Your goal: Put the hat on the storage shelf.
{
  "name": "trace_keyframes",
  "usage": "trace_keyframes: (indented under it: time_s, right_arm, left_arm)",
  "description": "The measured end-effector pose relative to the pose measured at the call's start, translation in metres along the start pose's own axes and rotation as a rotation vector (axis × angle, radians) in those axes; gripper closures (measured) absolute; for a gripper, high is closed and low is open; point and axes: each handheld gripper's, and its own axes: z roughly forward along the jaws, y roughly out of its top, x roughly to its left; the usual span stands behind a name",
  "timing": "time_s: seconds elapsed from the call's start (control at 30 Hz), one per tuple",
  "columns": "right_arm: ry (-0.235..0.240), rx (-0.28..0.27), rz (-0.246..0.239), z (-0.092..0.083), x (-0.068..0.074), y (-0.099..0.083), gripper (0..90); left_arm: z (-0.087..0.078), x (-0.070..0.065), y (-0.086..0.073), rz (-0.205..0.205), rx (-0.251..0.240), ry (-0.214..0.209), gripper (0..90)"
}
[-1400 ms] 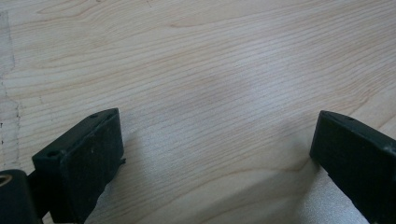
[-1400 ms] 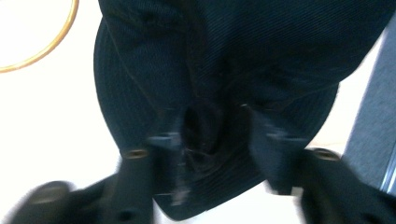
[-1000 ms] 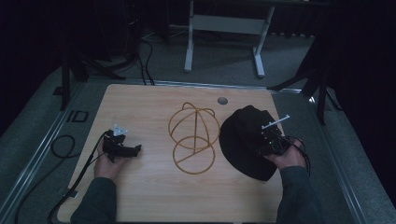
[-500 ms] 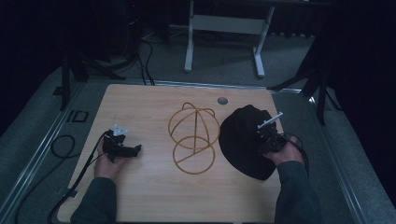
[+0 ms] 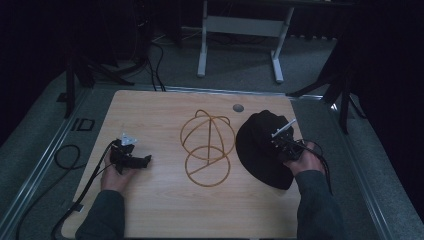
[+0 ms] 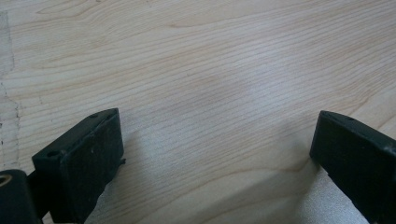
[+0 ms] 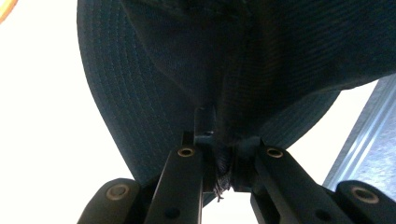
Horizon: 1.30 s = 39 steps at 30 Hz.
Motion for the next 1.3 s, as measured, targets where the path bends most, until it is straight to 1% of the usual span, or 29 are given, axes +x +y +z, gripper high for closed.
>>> trace_keyframes:
  time_s: [0.03,0.07,0.1,0.13,0.17,0.2,0.23,0.33,0.37,0.43,0.47,0.53,0.6,0.63,0.67,0.7,0.73,0.8,0.87,0.9,0.93,0.97,1.0,1.1,1.17,1.3]
  right_arm:
    - [0.0,0.0,0.0,0.0,0.0,0.0,85.4]
    - [0.006,-0.021,-0.003,-0.001,-0.002,0.001,85.7]
    - [0.006,-0.021,-0.003,-0.001,-0.002,0.001,85.7]
    - [0.008,-0.034,-0.009,-0.002,-0.003,0.002,85.8]
    - [0.006,-0.045,-0.031,-0.003,-0.005,0.004,85.9]
    - [0.003,-0.051,-0.04,-0.003,-0.005,0.004,85.9]
    - [0.003,-0.051,-0.04,-0.003,-0.005,0.004,85.9]
    - [-0.004,-0.074,-0.066,-0.004,-0.007,0.006,86.2]
    - [-0.004,-0.074,-0.066,-0.004,-0.007,0.006,86.2]
    - [-0.002,-0.083,-0.097,-0.004,-0.007,0.006,86.2]
    - [-0.01,-0.096,-0.117,-0.005,-0.007,0.006,86.3]
    - [-0.01,-0.102,-0.121,-0.006,-0.008,0.006,86.3]
    - [-0.007,-0.125,-0.133,-0.008,-0.011,0.007,86.5]
    - [-0.007,-0.125,-0.133,-0.008,-0.011,0.007,86.5]
    - [-0.006,-0.145,-0.144,-0.01,-0.014,0.008,86.7]
    - [-0.006,-0.145,-0.144,-0.01,-0.014,0.008,86.7]
    - [-0.004,-0.167,-0.159,-0.012,-0.016,0.01,86.8]
    - [-0.007,-0.176,-0.164,-0.013,-0.017,0.01,86.9]
    - [-0.011,-0.198,-0.182,-0.017,-0.02,0.013,87.1]
    - [-0.011,-0.198,-0.182,-0.017,-0.02,0.013,87.1]
    - [-0.016,-0.21,-0.195,-0.019,-0.021,0.015,87.2]
    - [-0.016,-0.21,-0.195,-0.019,-0.021,0.015,87.2]
    - [-0.023,-0.221,-0.207,-0.021,-0.022,0.017,87.4]
    - [-0.029,-0.233,-0.214,-0.023,-0.023,0.019,87.7]
    - [-0.036,-0.247,-0.236,-0.024,-0.025,0.022,88.1]
    - [-0.027,-0.261,-0.242,-0.025,-0.027,0.024,88.2]
  left_arm:
    - [0.0,0.0,0.0,0.0,0.0,0.0,2.8]
    - [0.0,0.0,0.0,0.0,0.0,0.0,2.8]
    - [0.0,0.0,0.0,0.0,0.0,0.0,2.8]
    - [0.0,0.0,0.0,0.0,0.0,0.0,2.8]
    - [0.0,0.0,0.0,0.0,0.0,0.0,2.8]
    - [0.0,0.0,0.0,0.0,0.0,0.0,2.8]
    - [0.0,0.0,0.0,0.0,0.0,0.0,2.8]
    - [0.0,0.0,0.0,0.001,0.0,0.0,2.8]
    - [0.0,0.0,0.0,0.001,0.0,0.0,2.8]
    - [0.0,0.0,0.0,0.001,0.0,0.0,2.8]
    - [0.0,0.0,0.0,0.003,0.002,0.0,2.8]
    - [0.0,0.0,0.0,0.002,0.0,0.0,2.8]
    - [0.0,0.0,0.0,0.0,0.001,0.0,2.8]
    - [0.0,0.0,0.0,0.0,0.001,0.0,2.8]
    - [0.0,0.0,0.0,0.001,0.0,0.0,2.8]
    - [0.0,0.0,0.0,0.0,0.0,0.0,2.8]
    - [0.0,0.0,0.0,0.0,0.0,0.0,2.8]
    - [0.0,0.0,0.0,-0.001,0.0,-0.001,2.8]
    - [0.0,0.0,0.0,-0.001,0.0,-0.001,2.8]
    - [0.0,0.0,0.0,-0.001,0.0,-0.001,2.8]
    - [0.0,0.0,0.0,-0.001,0.0,-0.001,2.8]
    - [0.0,0.0,0.0,-0.001,0.0,-0.001,2.8]
    - [0.0,0.0,0.0,-0.001,0.0,-0.001,2.8]
    - [0.0,0.0,0.0,-0.001,0.0,-0.001,2.8]
    - [0.0,0.0,0.0,-0.002,0.0,-0.001,2.8]
    - [0.0,0.0,0.0,0.0,0.001,-0.001,2.8]
